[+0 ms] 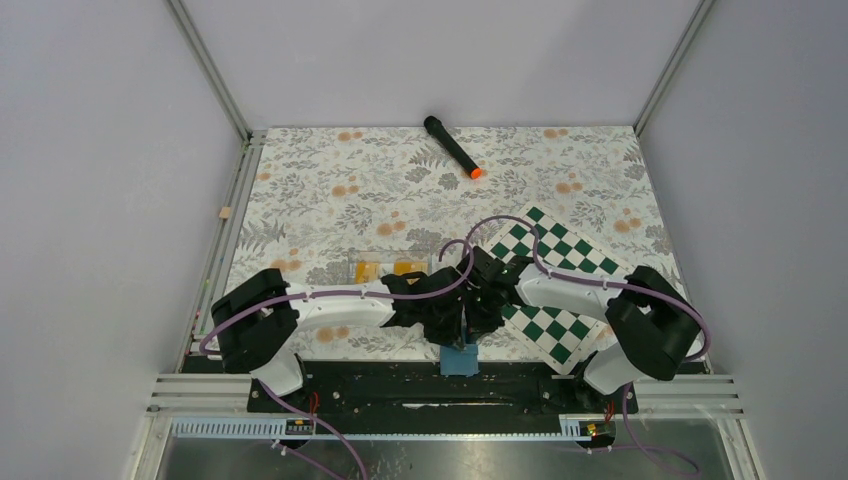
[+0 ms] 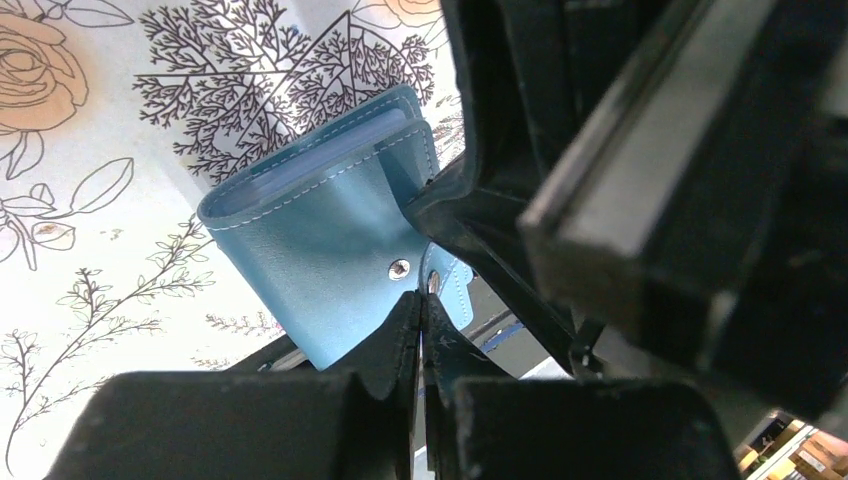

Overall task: Put the credit cards into the card holder
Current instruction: Close the card holder at the center of the board.

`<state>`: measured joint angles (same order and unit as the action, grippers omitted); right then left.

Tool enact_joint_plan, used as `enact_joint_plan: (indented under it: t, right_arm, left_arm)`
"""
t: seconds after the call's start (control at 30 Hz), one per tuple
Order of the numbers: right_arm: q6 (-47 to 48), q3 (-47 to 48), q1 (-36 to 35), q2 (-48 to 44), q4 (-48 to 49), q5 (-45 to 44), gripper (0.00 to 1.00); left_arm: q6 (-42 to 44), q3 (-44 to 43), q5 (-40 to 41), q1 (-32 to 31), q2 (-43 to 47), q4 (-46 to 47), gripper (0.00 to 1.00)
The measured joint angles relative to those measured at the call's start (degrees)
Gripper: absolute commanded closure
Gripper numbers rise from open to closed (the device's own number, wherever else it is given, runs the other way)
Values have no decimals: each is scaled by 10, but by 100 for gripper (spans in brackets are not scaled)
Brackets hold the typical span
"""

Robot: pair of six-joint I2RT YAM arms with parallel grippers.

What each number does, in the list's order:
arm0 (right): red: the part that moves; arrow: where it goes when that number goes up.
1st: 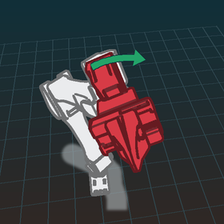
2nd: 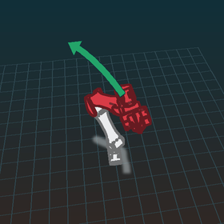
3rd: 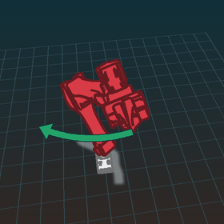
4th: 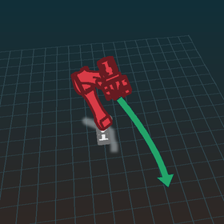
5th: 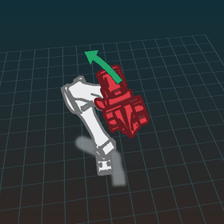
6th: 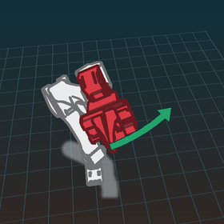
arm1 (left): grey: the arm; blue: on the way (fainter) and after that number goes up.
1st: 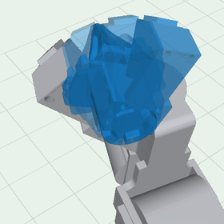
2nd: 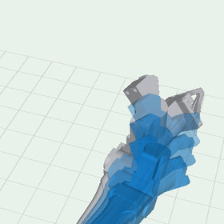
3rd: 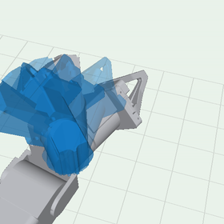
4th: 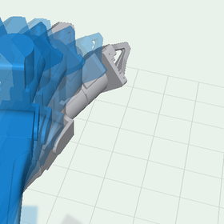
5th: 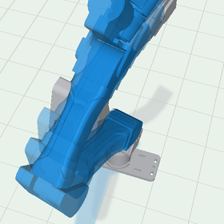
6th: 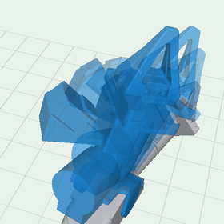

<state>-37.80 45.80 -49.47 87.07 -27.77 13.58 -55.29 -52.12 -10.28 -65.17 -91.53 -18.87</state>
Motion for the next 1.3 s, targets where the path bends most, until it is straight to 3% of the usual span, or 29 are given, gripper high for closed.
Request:
enact_joint_plan:
  t: [1.3]
  right_arm:
    - [11,20,0,21,-21,0,100]
  left_arm:
    - [-21,32,15,-14,-2,19,100]
